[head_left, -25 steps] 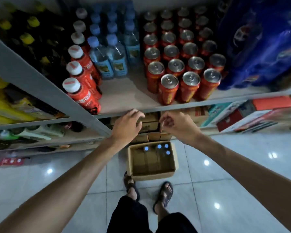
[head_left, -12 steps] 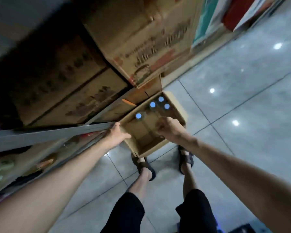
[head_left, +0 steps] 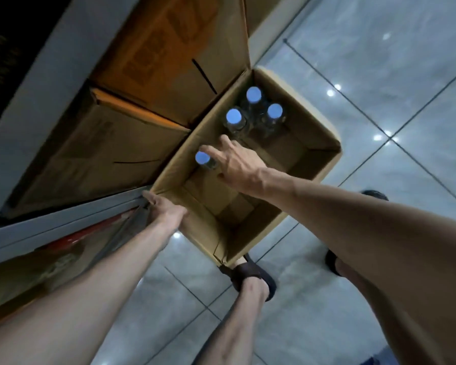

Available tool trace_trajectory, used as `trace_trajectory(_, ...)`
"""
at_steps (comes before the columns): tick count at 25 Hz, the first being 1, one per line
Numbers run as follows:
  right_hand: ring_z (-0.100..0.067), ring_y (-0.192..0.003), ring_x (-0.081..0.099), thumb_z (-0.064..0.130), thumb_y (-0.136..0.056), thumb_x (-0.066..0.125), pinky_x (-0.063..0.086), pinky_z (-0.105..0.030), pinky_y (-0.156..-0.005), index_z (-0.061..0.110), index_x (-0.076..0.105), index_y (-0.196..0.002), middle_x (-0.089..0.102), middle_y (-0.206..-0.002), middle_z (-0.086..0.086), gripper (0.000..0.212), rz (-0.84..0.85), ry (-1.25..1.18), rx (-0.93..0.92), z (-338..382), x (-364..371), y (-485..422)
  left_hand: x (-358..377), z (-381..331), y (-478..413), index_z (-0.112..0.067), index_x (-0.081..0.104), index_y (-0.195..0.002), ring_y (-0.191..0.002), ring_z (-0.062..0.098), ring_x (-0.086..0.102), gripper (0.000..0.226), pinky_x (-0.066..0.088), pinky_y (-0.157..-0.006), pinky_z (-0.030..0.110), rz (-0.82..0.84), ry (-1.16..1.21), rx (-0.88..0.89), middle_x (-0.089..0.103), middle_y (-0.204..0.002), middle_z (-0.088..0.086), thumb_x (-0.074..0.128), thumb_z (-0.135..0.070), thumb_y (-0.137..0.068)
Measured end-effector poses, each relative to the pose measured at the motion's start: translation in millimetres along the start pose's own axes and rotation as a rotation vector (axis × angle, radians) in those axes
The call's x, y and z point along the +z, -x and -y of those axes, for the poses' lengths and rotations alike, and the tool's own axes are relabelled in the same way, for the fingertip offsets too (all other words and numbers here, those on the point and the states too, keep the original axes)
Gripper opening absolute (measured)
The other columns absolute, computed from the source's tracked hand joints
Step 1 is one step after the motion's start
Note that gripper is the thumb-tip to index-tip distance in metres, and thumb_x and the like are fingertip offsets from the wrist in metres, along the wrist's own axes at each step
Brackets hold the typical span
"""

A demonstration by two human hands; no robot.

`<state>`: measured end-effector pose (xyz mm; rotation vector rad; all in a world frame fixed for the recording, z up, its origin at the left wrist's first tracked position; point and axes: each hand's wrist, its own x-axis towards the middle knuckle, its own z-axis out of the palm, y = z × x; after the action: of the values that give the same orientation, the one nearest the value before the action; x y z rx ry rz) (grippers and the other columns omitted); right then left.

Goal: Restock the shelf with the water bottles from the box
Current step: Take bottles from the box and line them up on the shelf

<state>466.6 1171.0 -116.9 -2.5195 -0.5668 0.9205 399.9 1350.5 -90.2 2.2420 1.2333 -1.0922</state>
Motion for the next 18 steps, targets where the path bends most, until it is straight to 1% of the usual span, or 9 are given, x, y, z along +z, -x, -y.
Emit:
trace_trajectory(2,-0.031,-0.119,0.048,0.022,-0.098,0.047,0.046,-0.040,-0.079,0.029,0.027,-0.149,0.034,-0.139,-0.014,0.055,-0.002,0.091,-0.020,9.3,11.5,-31.3,2.4,7.6,-16.1,-0.008,-0.017,-0.150,-0.110,0.039,0.059,0.113,0.055,-0.088,0.047,-0.003,0.022,0.001,0.047,-0.138,0.024,0.071,-0.012,-0.079)
trace_trajectory(4,-0.031,-0.114,0.054,0.020,-0.103,0.034,0.041,-0.037,-0.073,0.023,0.031,-0.147,0.040,-0.134,-0.015,0.044,-0.021,0.227,-0.037,20.7,17.3,-48.1,0.6,9.7,-22.6,-0.009,-0.018,-0.150,-0.107,0.038,0.060,0.114,0.056,-0.087,0.047,0.053,0.022,-0.010,0.047,-0.135,0.023,0.071,-0.013,-0.079)
trace_trajectory(6,-0.031,-0.112,0.059,0.014,-0.105,0.022,0.044,-0.035,-0.075,0.015,0.030,-0.148,0.045,-0.134,-0.018,0.044,-0.052,0.330,-0.100,30.6,23.0,-55.8,-3.4,10.8,-25.2,-0.008,-0.018,-0.150,-0.105,0.040,0.061,0.113,0.056,-0.088,0.049,0.088,0.019,-0.009,0.048,-0.132,0.026,0.070,-0.011,-0.079)
trace_trajectory(8,-0.032,-0.107,0.062,0.013,-0.104,0.025,0.042,-0.036,-0.071,0.010,0.034,-0.143,0.053,-0.127,-0.017,0.040,-0.069,0.268,-0.065,29.3,22.7,-48.0,-8.7,8.6,-19.2,-0.007,-0.012,-0.152,-0.108,0.039,0.060,0.107,0.054,-0.091,0.046,0.092,0.028,-0.006,0.047,-0.133,0.026,0.069,-0.009,-0.081)
trace_trajectory(11,-0.033,-0.095,0.063,0.027,-0.095,0.049,0.041,-0.036,-0.068,0.010,0.046,-0.122,0.061,-0.107,-0.014,0.032,-0.111,-0.123,0.054,13.8,7.0,-15.4,-22.0,-1.5,11.8,-0.010,-0.005,-0.154,-0.130,0.037,0.044,0.098,0.040,-0.102,0.039,0.019,-0.117,0.104,0.034,-0.151,0.021,0.067,-0.013,-0.087)
trace_trajectory(13,-0.029,-0.089,0.061,0.033,-0.088,0.059,0.045,-0.034,-0.070,0.012,0.051,-0.108,0.063,-0.100,-0.009,0.029,-0.117,-0.408,0.096,3.7,-15.8,18.9,-25.3,-12.5,41.5,-0.016,-0.004,-0.154,-0.134,0.036,0.040,0.102,0.037,-0.102,0.038,0.063,-0.202,0.282,0.030,-0.154,0.018,0.071,-0.017,-0.085)
trace_trajectory(14,-0.025,-0.085,0.060,0.033,-0.086,0.063,0.045,-0.033,-0.070,0.015,0.053,-0.101,0.063,-0.094,-0.005,0.025,-0.134,-0.557,0.142,2.7,-35.6,39.7,-27.8,-18.6,60.0,-0.018,0.001,-0.155,-0.134,0.035,0.040,0.103,0.036,-0.101,0.035,0.116,-0.190,0.381,0.032,-0.154,0.015,0.074,-0.020,-0.081)
trace_trajectory(16,-0.015,-0.074,0.056,0.031,-0.083,0.068,0.044,-0.029,-0.066,0.017,0.057,-0.087,0.060,-0.080,0.003,0.018,-0.191,-0.841,0.229,10.1,-85.9,84.5,-40.6,-33.1,106.2,-0.018,0.021,-0.151,-0.130,0.028,0.047,0.101,0.036,-0.093,0.024,0.231,-0.117,0.542,0.045,-0.146,0.010,0.083,-0.026,-0.072)
trace_trajectory(18,-0.009,-0.070,0.055,0.024,-0.081,0.069,0.045,-0.026,-0.063,0.011,0.062,-0.082,0.060,-0.074,0.003,0.014,-0.254,-1.046,0.286,25.4,-151.0,131.7,-66.7,-53.2,160.7,-0.016,0.042,-0.137,-0.117,0.024,0.058,0.090,0.039,-0.077,0.011,0.316,-0.001,0.611,0.061,-0.123,0.002,0.089,-0.030,-0.061)
